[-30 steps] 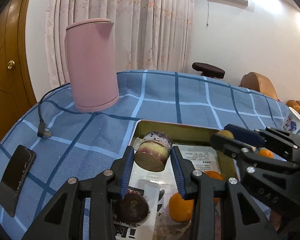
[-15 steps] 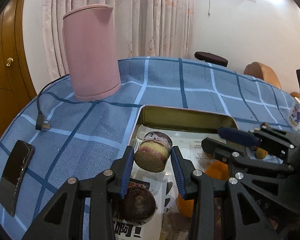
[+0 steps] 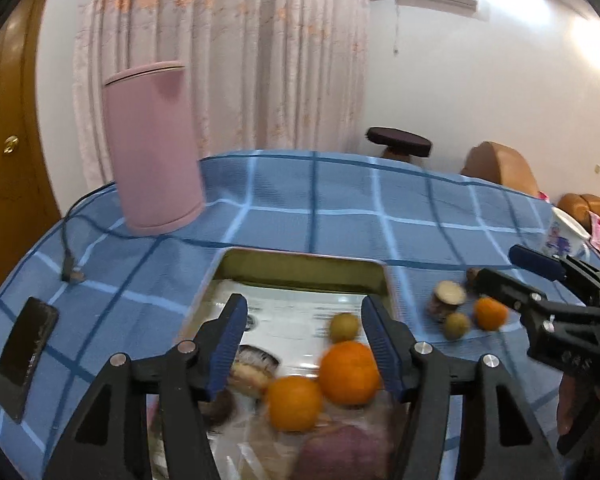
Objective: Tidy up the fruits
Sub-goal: 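Grasp the orange with the right tool while the left tool grasps the small brown-green fruit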
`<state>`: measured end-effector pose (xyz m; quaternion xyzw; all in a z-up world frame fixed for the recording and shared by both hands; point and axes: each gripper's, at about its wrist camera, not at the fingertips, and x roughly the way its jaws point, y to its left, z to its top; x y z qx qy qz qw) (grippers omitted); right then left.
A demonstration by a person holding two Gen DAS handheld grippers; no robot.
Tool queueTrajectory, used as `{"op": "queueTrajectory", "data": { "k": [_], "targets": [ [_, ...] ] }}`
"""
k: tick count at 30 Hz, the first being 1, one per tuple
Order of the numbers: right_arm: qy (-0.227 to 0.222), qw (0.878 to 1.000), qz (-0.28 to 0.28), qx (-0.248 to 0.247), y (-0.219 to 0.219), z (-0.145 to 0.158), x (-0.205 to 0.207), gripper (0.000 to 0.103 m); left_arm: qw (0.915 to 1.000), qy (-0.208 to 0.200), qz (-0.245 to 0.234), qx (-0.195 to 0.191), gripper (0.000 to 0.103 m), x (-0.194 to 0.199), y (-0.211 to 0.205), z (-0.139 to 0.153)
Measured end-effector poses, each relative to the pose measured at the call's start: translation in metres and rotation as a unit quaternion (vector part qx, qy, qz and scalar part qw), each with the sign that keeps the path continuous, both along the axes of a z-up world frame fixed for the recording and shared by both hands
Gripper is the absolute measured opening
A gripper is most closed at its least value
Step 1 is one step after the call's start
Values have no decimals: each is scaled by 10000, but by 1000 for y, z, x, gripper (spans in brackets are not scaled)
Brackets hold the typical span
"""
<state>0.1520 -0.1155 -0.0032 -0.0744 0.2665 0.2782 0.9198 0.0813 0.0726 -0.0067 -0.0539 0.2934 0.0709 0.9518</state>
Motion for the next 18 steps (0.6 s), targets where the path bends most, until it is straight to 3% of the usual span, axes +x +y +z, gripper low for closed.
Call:
{"op": "queueTrajectory", "data": {
  "k": [5,13,16,18],
  "targets": [
    [271,9988,-397,-8,-35,-11,12,71,9996,15,-291,14,61,4,-29,0],
    [682,9975,-174,-68,-30,-30,24,69,9981,53,-601,123,61,7,-64,1],
    [954,9953,-75,-151,-23,-41,33,61,9976,98,-665,184,61,10,-74,0],
    [1285,9914,-59,-218,-22,-50,41,50,9971,131,-716,202,61,14,-80,-2]
  ]
}}
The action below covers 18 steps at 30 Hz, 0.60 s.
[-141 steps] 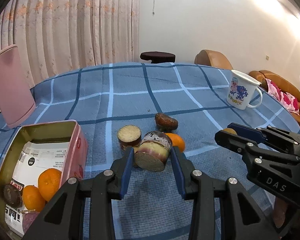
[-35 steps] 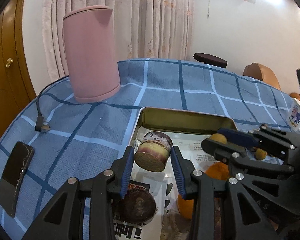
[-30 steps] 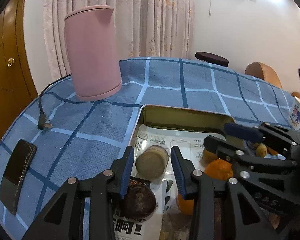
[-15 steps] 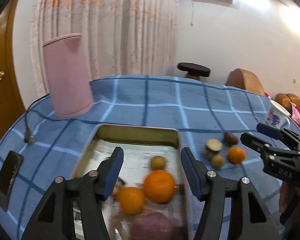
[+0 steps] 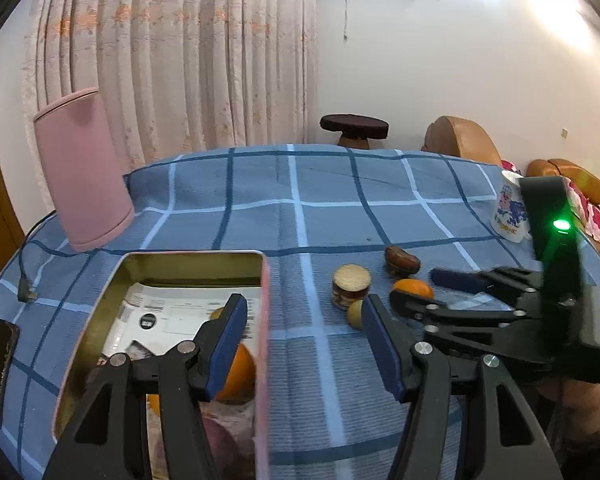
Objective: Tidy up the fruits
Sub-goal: 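Grasp the orange with the right tool while the left tool grasps the small brown-green fruit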
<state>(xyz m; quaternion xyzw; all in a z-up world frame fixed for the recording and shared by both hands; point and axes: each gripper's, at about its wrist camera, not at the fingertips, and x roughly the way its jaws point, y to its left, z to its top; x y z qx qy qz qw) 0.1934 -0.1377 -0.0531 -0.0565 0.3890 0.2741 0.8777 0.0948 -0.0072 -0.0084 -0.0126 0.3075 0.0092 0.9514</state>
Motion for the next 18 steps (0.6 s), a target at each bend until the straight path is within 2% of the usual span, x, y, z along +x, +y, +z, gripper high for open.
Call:
{"op": "queueTrajectory", "data": {
  "k": [1,2,11,14,18],
  "targets": [
    [116,9999,6,18,-1,-3,3,48,10000,18,-18,30,61,2,-3,-1],
    [163,9998,31,108,-5,-4,3,37,10000,35,-29,53,61,3,-6,-2],
    [-146,9980,-465,404,-45,6,0,37,9993,250,-253,118,61,23,-36,-15],
    [-168,9966,-497,630,-54,9,0,37,9984,441,-346,91,61,33,-47,-24],
    [-262,9963,-450,682,-53,12,-3,37,9970,697,-336,34,60,46,-53,-36]
  ]
}}
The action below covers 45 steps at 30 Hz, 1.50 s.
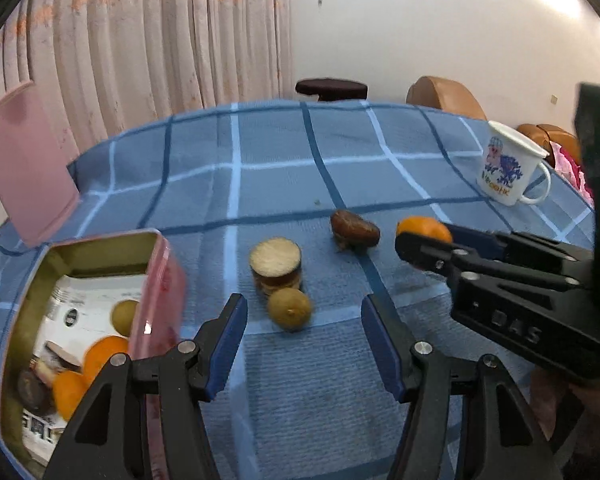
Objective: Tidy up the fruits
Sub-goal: 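Grasp the orange with the right tool while the left tool grasps the small brown-green fruit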
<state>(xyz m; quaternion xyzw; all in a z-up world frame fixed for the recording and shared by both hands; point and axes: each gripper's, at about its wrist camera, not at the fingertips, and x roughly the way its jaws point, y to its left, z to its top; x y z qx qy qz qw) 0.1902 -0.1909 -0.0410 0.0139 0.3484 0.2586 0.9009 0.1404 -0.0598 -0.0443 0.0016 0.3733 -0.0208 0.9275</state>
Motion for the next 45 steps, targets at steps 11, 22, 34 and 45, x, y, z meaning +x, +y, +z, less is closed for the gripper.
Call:
{"op": "queueTrajectory", "data": {
  "k": [11,22,34,45],
  "targets": [
    [44,9996,82,252,-6,1,1,37,9985,460,238,-154,38,23,8,-19],
    [-31,9996,130,254,-6,3,-3,37,9986,342,110,-394,29,21,13,-16],
    [-169,9995,75,243,-7,6,-7,37,9994,-64,52,-333,29,10,10,-6],
    [-443,9988,51,200,-5,12,-14,37,9992,-362,35,-184,29,1,6,0]
  ]
}}
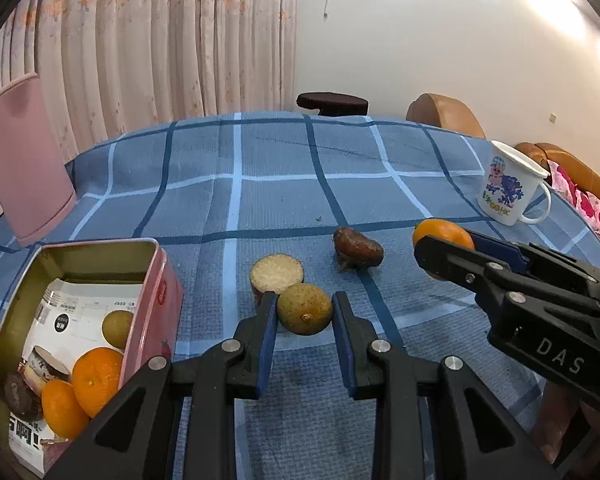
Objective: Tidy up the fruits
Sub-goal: 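Carry the orange and small brown-green fruit over the pink tin with both tools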
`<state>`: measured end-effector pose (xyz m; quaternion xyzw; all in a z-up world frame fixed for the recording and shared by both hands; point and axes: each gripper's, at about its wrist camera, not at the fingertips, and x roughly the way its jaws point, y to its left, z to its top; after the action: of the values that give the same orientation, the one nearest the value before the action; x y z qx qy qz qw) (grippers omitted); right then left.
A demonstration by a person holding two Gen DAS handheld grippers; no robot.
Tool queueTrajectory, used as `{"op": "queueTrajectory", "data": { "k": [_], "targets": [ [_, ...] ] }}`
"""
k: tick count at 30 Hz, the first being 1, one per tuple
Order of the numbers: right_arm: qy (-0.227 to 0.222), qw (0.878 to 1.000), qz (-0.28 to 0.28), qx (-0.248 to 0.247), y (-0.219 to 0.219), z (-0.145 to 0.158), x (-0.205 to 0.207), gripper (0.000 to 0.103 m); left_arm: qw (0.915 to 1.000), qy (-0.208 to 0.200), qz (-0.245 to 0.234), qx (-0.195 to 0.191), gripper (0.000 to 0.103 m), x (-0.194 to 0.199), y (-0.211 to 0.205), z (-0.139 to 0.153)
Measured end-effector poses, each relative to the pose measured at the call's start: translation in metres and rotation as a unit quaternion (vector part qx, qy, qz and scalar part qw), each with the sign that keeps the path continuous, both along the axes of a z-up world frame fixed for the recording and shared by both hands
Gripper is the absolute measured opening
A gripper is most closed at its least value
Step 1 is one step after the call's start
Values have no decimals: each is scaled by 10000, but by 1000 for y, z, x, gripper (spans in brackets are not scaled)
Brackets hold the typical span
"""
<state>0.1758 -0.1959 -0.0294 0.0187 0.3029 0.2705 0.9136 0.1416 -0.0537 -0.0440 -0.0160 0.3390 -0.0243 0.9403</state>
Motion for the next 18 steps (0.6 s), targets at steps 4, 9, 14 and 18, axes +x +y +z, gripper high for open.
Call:
{"op": "queueTrajectory", "data": {
  "k": [4,9,14,18],
  "targets": [
    [-96,10000,-7,11,-1,2,-4,37,9999,-116,9,22,29,-4,-1,2],
    [-215,9998,-12,-13,-1,4,-7,37,9998,-206,18,-53,29,-6,3,4],
    [-358,9993,-10,-47,0,6,-12,37,9994,-344,6,-79,29,-12,4,7],
    [-459,9989,-5,-48,0,8,-14,37,9989,-452,2,-95,29,-16,4,9]
  ]
}}
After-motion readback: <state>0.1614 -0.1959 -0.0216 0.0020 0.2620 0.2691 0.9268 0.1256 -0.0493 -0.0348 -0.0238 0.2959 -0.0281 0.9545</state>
